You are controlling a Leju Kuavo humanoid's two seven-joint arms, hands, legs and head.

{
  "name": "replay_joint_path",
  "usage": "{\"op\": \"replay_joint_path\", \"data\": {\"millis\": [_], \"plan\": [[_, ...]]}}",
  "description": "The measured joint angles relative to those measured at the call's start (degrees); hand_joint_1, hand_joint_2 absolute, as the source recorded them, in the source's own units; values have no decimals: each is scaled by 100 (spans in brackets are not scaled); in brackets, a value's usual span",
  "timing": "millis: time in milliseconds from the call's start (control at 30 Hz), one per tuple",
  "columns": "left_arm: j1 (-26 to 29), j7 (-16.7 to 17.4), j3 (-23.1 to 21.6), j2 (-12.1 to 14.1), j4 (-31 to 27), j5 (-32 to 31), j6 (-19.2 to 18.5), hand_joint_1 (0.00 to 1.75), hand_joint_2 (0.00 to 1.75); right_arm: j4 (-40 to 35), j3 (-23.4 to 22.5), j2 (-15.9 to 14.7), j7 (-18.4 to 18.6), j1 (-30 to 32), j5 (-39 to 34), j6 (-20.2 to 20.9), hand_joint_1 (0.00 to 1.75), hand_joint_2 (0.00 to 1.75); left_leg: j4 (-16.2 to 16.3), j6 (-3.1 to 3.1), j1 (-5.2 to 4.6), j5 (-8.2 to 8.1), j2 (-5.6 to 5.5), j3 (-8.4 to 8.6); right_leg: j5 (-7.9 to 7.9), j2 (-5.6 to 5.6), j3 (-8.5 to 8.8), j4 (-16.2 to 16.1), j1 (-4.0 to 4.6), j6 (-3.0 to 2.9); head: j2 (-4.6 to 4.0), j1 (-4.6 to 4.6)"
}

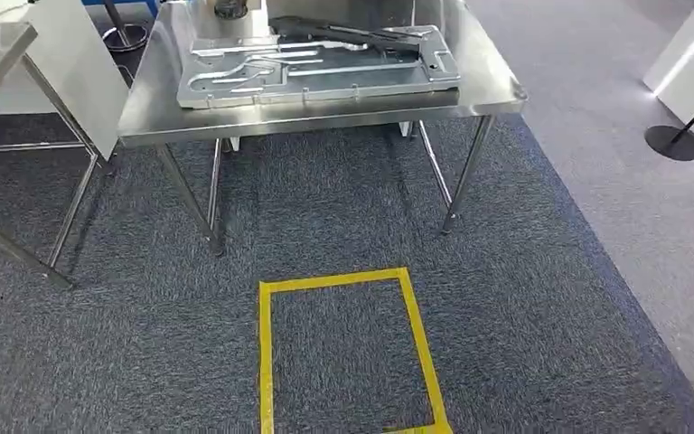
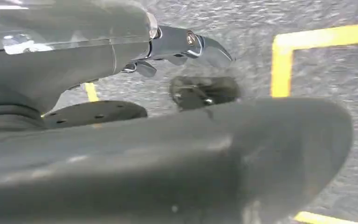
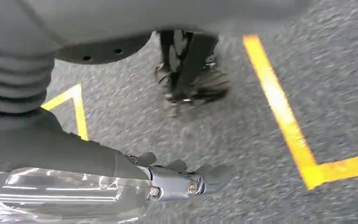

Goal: Take the parts from the cabinet and place them on the table.

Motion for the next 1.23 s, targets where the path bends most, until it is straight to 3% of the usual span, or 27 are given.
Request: {"op": "replay_joint_path", "data": {"millis": [67, 100, 133, 167, 200, 233, 267, 300, 333, 400, 467, 500, 533, 600, 633, 667, 767, 800, 867, 967, 1000, 1033, 1100, 1133, 1167, 1200, 1233], "plan": [[2, 28, -20, -17, 0, -20, 72, 0, 0, 0, 68, -22, -26, -19, 116, 77, 0, 0, 158, -50, 23, 94, 28, -306, 680, -4, 288, -152, -60, 58, 0, 0], [2, 48, -33, -26, 0, -26, 121, 0, 175, -2, 100, -24, -59, -36, 169, 115, 0, 0, 246, -84, 38, 125, 28, -438, 740, -6, 598, -513, -91, 84, 0, 0], [-2, 61, -42, -24, 0, -44, 160, 0, 175, -7, 136, -22, -81, -60, 212, 133, 0, 175, 351, -119, 30, 143, 28, -529, 457, -6, 1030, -1071, -122, 113, 0, 0], [-1, 67, -61, -28, 0, -74, 203, 0, 175, -13, 183, -20, -109, -93, 254, 144, 0, 175, 460, -147, 32, 147, 26, -611, 59, 8, 1460, -1757, -48, 73, 0, 0], [-6, 70, -72, -31, 0, -85, 230, 0, 175, -15, 208, -17, -158, -128, 299, 151, 0, 175, 499, -182, 19, 175, 29, -632, -60, -7, 1477, -1865, -44, -74, 0, 0], [-11, 112, -79, -35, 0, -116, 258, 0, 175, -15, 238, -13, -206, -149, 319, 193, 0, 175, 493, -213, 37, 218, 29, -642, -28, -9, 1448, -1853, -24, -117, 0, 0], [-13, 151, -85, -46, 0, -127, 279, 0, 175, -15, 269, -13, -245, -169, 356, 232, 0, 0, 485, -262, 65, 261, 30, -642, 5, -10, 1439, -1844, 3, -172, 0, 0], [-13, 197, -87, -48, 0, -140, 284, 0, 175, -15, 299, -13, -280, -181, 389, 282, 0, 175, 503, -294, 84, 260, 21, -661, 67, -26, 1421, -1882, -12, -244, 0, 0], [-4, 225, -92, -48, 0, -166, 269, 0, 175, -17, 323, -13, -308, -207, 408, 330, 0, 175, 633, -340, 109, 66, -17, -724, 114, -41, 1386, -1882, -8, -288, 0, 0], [-4, 236, -96, -55, 0, -181, 205, 0, 175, -24, 361, -11, -365, -250, 488, 431, 0, 175, 1348, -396, 129, -503, -48, -980, 198, -36, 1286, -1878, 8, -336, 0, 0], [-5, 236, -109, -55, 0, -188, 179, 0, 175, -26, 488, 13, -400, -288, 715, 615, 0, 175, 2220, -416, 139, -867, -51, -1254, 274, -34, 1169, -1863, 43, -346, 0, 0], [29, 236, -175, -55, 0, -162, 162, 0, 175, -44, 551, 13, -400, -291, 813, 691, 0, 175, 2323, -407, 139, -838, -51, -1238, 300, -34, 1129, -1860, 55, -346, 0, 0], [79, 236, -274, -52, 0, -83, 155, 0, 175, -87, 603, 13, -391, -290, 850, 734, 0, 175, 2179, -388, 138, -732, -52, -1106, 316, -34, 1110, -1858, 62, -342, 0, 0], [216, 258, -552, -28, 0, 176, 148, 0, 175, -209, 714, 15, -350, -296, 861, 758, 0, 175, 1163, -308, 121, -296, -59, -433, 337, -16, 1106, -1855, 77, -331, 0, 0], [256, 262, -637, -17, 0, 270, 148, 0, 175, -245, 748, 15, -339, -300, 857, 758, 0, 175, 743, -255, 94, -172, -72, -179, 341, -10, 1111, -1855, 78, -324, 0, 0], [308, 273, -795, 20, 0, 452, 148, 0, 175, -297, 796, 15, -321, -306, 832, 761, 0, 175, 397, -199, 77, -255, -82, 53, 356, -16, 1089, -1854, 91, -296, 0, 0], [454, 295, -1184, 67, 0, 882, 161, 0, 175, -402, 916, 13, -239, -286, 736, 758, 0, 175, 308, -169, 39, -241, -79, 14, 412, -20, 1055, -1873, 67, -203, 0, 0], [499, 312, -1339, 96, 0, 1048, 168, 0, 0, -433, 955, 13, -208, -258, 699, 758, 0, 0, 223, -114, 65, -194, -71, 30, 426, -18, 1070, -1893, 86, -162, 0, 0], [549, 325, -1606, 135, -11, 1328, 197, 0, 0, -470, 1012, -31, -155, -171, 642, 758, 0, 0, 122, -40, 106, -108, -42, 54, 202, -7, 964, -1647, 68, -110, 0, 0], [567, 365, -2005, 203, -103, 1743, 210, 0, 0, -472, 1086, -44, -70, 21, 546, 761, 0, 0, 159, -18, 96, -91, -38, -37, -456, -6, 321, -289, 34, -36, 0, 0], [573, 376, -2140, 238, -162, 1883, 212, 0, 0, -470, 1119, -52, -37, 108, 529, 761, 0, 0, 182, -18, 96, -91, -38, -56, -469, -7, 227, -79, 22, -16, 0, 0], [576, 380, -2267, 249, -219, 2014, 212, 0, 0, -463, 1145, -57, -20, 194, 502, 761, 0, 0, 199, -20, 96, -91, -38, -66, -375, -7, 256, -130, 7, -3, 0, 0], [563, 393, -2550, 288, -373, 2303, 227, 0, 0, -433, 1195, -92, 61, 369, 435, 761, 0, 0, 265, -50, 102, -112, -44, -87, 116, -11, 687, -981, -33, 13, 0, 0], [557, 395, -2683, 306, -450, 2443, 227, 0, 0, -415, 1217, -109, 79, 437, 413, 761, 0, 175, 321, -86, 103, -137, -44, -102, 341, -25, 977, -1537, -50, 14, 0, 0], [555, 408, -2829, 338, -528, 2587, 229, 0, 0, -400, 1248, -114, 103, 494, 378, 761, 0, 175, 372, -134, 75, -169, -38, -139, 254, -29, 1053, -1728, -28, -25, 0, 0], [556, 426, -2953, 356, -582, 2704, 234, 0, 0, -398, 1276, -114, 127, 551, 345, 761, 0, 175, 412, -170, 63, -190, -40, -155, 309, -2, 1030, -1744, -10, -93, 0, 0], [557, 430, -3107, 389, -640, 2852, 243, 0, 0, -396, 1307, -116, 155, 621, 319, 761, 0, 175, 412, -189, 70, -186, -35, -166, 310, -2, 1021, -1736, -7, -115, 0, 0]]}}
